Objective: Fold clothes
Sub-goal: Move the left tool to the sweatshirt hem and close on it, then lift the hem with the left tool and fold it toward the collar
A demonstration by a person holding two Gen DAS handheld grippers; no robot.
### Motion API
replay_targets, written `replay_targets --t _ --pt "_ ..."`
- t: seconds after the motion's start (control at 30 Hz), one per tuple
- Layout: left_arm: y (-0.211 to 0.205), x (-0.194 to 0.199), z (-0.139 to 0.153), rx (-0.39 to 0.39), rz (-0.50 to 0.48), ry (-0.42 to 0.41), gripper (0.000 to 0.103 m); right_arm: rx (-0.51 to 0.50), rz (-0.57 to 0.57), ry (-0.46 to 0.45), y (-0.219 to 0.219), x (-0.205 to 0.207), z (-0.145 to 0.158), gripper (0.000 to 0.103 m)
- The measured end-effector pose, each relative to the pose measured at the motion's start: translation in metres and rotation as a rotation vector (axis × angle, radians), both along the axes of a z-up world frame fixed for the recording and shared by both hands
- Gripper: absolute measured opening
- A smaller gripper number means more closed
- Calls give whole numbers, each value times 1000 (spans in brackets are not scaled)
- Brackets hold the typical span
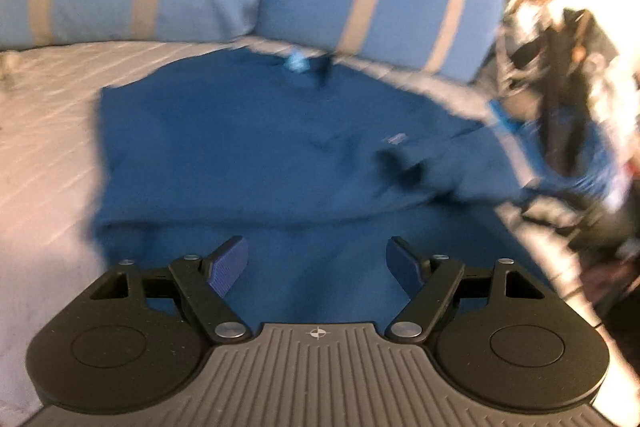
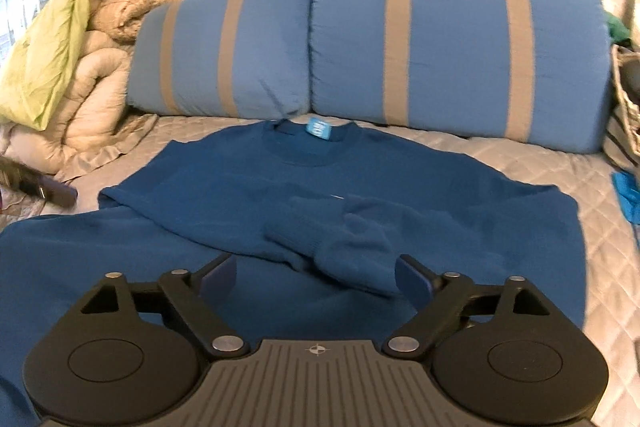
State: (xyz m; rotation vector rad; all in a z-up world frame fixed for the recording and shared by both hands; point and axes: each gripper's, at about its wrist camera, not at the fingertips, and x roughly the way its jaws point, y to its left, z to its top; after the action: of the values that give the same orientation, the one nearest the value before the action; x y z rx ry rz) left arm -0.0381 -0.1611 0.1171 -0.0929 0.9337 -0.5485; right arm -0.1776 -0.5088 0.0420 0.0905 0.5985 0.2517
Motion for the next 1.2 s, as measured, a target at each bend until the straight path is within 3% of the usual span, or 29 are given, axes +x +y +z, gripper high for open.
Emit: replay_targets --t 0.1,0.2,0.4,0.57,0.73,0.8,0.87,0.97,1.2 --pt "-20 22 10 -118 -13 62 77 -6 -18 3 -6 -3 -2 92" --pt "-43 50 -5 -234 -5 178 77 -47 -31 -12 -4 -6 -3 98" --pt "-75 100 -79 -474 124 450 76 -171 -20 -62 6 -16 -3 103" --pt "-94 126 -133 -552 209 582 70 -198 -19 -79 2 -25 -3 103" --pt "-101 137 -164 -593 249 651 55 -196 -48 -77 -13 -31 -4 103" --pt "-100 137 -168 -607 249 664 42 -206 -59 -77 -17 -32 -5 103" --pt "-100 137 -172 -621 249 677 21 -220 -73 -74 -21 -32 -8 103" --pt "-100 136 -172 -633 239 674 6 -238 -95 -66 -23 -29 -13 103" --pt "-104 131 -127 -688 185 562 5 -348 -146 -52 -10 -13 -26 103"
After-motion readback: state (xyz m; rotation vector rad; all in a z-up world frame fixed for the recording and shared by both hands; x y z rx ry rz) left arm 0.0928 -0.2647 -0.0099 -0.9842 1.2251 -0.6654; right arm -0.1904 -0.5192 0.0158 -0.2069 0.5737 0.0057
